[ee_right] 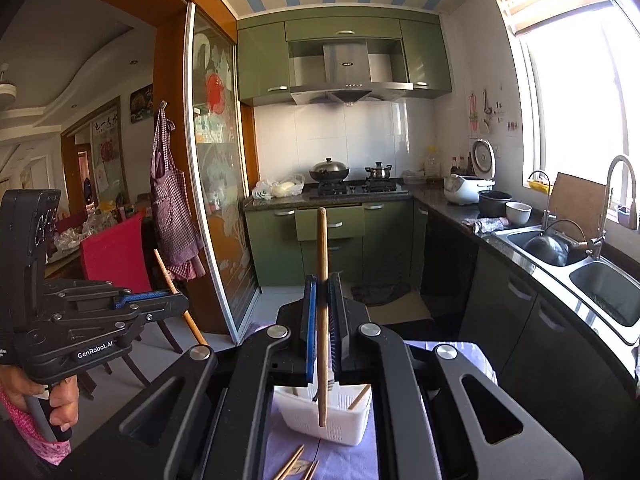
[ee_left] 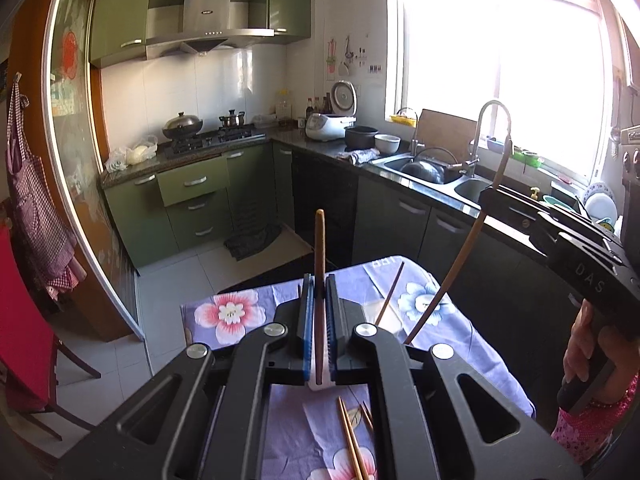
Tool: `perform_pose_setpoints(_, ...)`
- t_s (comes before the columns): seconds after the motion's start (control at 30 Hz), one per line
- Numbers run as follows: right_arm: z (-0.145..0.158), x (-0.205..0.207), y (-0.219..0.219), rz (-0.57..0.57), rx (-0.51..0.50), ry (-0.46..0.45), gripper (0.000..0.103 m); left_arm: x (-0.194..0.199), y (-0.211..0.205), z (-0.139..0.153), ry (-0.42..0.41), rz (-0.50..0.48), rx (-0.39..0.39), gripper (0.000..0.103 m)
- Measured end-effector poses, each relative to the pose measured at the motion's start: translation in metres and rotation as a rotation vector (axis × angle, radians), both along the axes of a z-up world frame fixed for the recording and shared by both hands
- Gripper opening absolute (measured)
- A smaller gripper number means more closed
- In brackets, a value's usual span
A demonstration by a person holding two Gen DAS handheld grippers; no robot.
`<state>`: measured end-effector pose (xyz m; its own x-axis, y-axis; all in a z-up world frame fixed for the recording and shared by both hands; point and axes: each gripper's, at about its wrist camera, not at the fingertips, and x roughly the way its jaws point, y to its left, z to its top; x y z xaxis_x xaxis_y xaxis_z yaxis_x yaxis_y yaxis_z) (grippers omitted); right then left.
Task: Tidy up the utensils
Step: 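Open the left gripper to drop its chopstick into the basket while the right drops its chopstick, then lower the left gripper onto a wooden chopstick on the cloth and close it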
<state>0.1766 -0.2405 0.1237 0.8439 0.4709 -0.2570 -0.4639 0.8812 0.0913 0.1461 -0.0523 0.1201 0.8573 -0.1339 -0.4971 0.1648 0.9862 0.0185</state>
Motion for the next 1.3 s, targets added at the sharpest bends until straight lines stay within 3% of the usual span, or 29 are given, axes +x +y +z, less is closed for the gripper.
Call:
perform_pose_setpoints(0.17, 0.005, 0.055, 0.009, -0.028, -0.022, 0.031, 0.007, 0.044, -0.009, -0.001, -0.036, 0.037, 0.021, 0.006)
perform_pose_setpoints(0.4, -0.048, 0.122, 0.017, -0.027, -0.026, 0.155, 0.007, 0.099, -0.009, -0.059, 0.115, 0.049, 0.028, 0.006)
perform_pose_setpoints(0.67, -0.113, 0.144, 0.027, 0.006, -0.055, 0.269, 0.009, 0.117, -0.006, -0.110, 0.277, 0.039, 0.027, 0.006)
perform_pose_setpoints(0.8, -0.121, 0.133, 0.025, 0.003, -0.061, 0.271, 0.010, 0.106, -0.006, -0.108, 0.272, 0.036, 0.024, 0.018)
perform_pose_setpoints(0.93, -0.112, 0.100, 0.015, 0.000, -0.055, 0.232, 0.010, 0.085, -0.009, -0.096, 0.239, 0.031, 0.026, 0.019)
perform_pose_setpoints(1.03, -0.107, 0.066, 0.003, -0.007, -0.047, 0.201, 0.019, 0.066, -0.010, -0.089, 0.226, 0.031, 0.026, 0.026)
perform_pose_setpoints(1.1, -0.108, 0.042, -0.006, -0.009, -0.043, 0.189, 0.020, 0.053, -0.010, -0.091, 0.230, 0.033, 0.023, 0.029)
perform_pose_setpoints(1.3, -0.140, -0.029, -0.042, -0.040, -0.023, 0.196, 0.020, 0.018, -0.011, -0.138, 0.349, 0.022, 0.002, 0.033)
